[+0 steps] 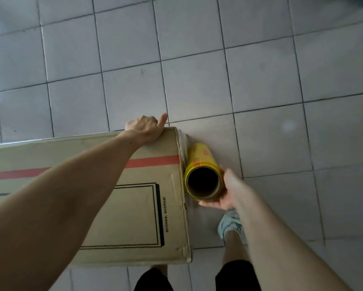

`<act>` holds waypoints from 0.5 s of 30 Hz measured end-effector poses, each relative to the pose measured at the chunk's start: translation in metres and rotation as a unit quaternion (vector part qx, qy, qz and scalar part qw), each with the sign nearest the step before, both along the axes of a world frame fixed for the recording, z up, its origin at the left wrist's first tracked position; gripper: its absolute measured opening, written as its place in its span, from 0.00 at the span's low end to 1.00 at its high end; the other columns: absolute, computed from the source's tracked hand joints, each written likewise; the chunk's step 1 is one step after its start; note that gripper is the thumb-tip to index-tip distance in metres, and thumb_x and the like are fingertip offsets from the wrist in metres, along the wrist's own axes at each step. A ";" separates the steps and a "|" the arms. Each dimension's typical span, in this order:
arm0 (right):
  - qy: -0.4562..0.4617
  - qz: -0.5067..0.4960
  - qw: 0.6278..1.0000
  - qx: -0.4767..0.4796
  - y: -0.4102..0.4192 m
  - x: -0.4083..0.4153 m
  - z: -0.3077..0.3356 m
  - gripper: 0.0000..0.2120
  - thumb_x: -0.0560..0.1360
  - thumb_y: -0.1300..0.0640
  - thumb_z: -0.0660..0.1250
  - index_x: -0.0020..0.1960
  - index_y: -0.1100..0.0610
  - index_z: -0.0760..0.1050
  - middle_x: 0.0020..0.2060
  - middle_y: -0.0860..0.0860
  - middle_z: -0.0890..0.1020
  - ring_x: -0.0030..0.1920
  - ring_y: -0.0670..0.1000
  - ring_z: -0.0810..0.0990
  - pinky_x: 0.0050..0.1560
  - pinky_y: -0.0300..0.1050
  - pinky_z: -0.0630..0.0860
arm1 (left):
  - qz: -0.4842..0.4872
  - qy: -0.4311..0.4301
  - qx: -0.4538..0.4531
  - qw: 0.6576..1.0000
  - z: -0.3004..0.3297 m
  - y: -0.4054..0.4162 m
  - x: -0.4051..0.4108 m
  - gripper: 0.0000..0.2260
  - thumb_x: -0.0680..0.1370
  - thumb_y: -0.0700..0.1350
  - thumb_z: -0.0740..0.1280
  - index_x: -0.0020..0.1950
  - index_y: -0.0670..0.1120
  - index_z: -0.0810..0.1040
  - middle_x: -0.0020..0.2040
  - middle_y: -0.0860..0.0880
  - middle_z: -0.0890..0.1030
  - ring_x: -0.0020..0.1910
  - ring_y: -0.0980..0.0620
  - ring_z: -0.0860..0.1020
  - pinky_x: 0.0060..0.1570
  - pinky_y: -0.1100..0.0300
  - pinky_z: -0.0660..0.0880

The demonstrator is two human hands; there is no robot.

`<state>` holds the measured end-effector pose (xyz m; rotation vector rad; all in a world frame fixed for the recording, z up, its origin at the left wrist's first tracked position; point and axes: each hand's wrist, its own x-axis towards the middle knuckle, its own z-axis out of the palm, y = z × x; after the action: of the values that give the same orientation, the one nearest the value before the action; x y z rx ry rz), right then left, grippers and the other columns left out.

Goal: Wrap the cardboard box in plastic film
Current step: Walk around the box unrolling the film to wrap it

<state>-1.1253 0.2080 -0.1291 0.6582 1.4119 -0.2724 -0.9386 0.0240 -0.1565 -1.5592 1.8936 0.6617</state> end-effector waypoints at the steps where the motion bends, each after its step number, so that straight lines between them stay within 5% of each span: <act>1: 0.026 0.081 0.996 -0.019 -0.009 -0.003 0.001 0.24 0.81 0.41 0.55 0.56 0.62 0.71 0.53 0.64 0.79 0.50 0.65 0.80 0.45 0.65 0.80 | -0.006 0.000 0.005 1.000 0.002 0.001 0.000 0.35 0.80 0.67 0.40 0.52 0.44 0.78 0.58 0.38 0.79 0.56 0.40 0.77 0.49 0.50 0.68; 3: 0.104 0.291 0.948 -0.073 -0.031 -0.007 0.006 0.20 0.83 0.50 0.52 0.62 0.64 0.72 0.57 0.65 0.78 0.54 0.65 0.80 0.51 0.65 0.79 | -0.008 0.013 0.020 1.000 0.006 0.001 -0.004 0.39 0.78 0.69 0.39 0.58 0.46 0.80 0.61 0.40 0.78 0.59 0.41 0.76 0.52 0.49 0.69; 6: 0.185 0.501 0.827 -0.175 -0.060 0.001 0.014 0.18 0.82 0.59 0.53 0.65 0.66 0.73 0.57 0.64 0.78 0.55 0.61 0.79 0.55 0.52 0.76 | -0.014 0.051 0.045 0.998 0.008 0.007 -0.026 0.37 0.77 0.72 0.41 0.65 0.52 0.78 0.64 0.44 0.78 0.60 0.42 0.76 0.55 0.49 0.71; 8: 0.190 0.524 0.805 -0.204 -0.077 0.011 0.013 0.20 0.83 0.52 0.54 0.68 0.62 0.71 0.56 0.62 0.76 0.56 0.59 0.76 0.55 0.49 0.73 | -0.040 0.053 0.042 0.997 0.006 0.012 -0.041 0.34 0.77 0.72 0.46 0.62 0.52 0.80 0.60 0.45 0.79 0.55 0.44 0.77 0.52 0.52 0.74; 10: 0.132 0.548 0.793 -0.229 -0.084 0.023 0.003 0.23 0.84 0.46 0.50 0.72 0.56 0.67 0.67 0.60 0.72 0.65 0.59 0.72 0.67 0.51 0.67 | -0.060 0.044 0.022 0.997 -0.001 0.013 -0.047 0.28 0.78 0.69 0.52 0.57 0.51 0.82 0.55 0.47 0.81 0.49 0.46 0.77 0.44 0.55 0.73; 13: 0.076 0.578 0.774 -0.249 -0.073 0.033 -0.015 0.16 0.83 0.47 0.52 0.54 0.57 0.72 0.49 0.56 0.77 0.46 0.52 0.77 0.57 0.48 0.69 | -0.060 0.035 -0.004 0.998 -0.010 0.011 -0.044 0.21 0.77 0.63 0.57 0.54 0.51 0.83 0.52 0.48 0.82 0.47 0.47 0.79 0.39 0.57 0.70; 15: 0.096 0.529 0.805 -0.250 -0.056 0.028 -0.013 0.14 0.82 0.51 0.55 0.50 0.59 0.74 0.50 0.56 0.77 0.49 0.55 0.77 0.57 0.46 0.68 | -0.059 0.029 -0.009 0.998 -0.013 0.011 -0.044 0.20 0.77 0.61 0.58 0.56 0.52 0.83 0.54 0.48 0.82 0.49 0.45 0.79 0.41 0.56 0.73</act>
<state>-1.0976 0.1523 -0.1425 -0.6495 1.6038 0.1975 -0.9822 0.0348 -0.1698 -1.4400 2.0224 0.6452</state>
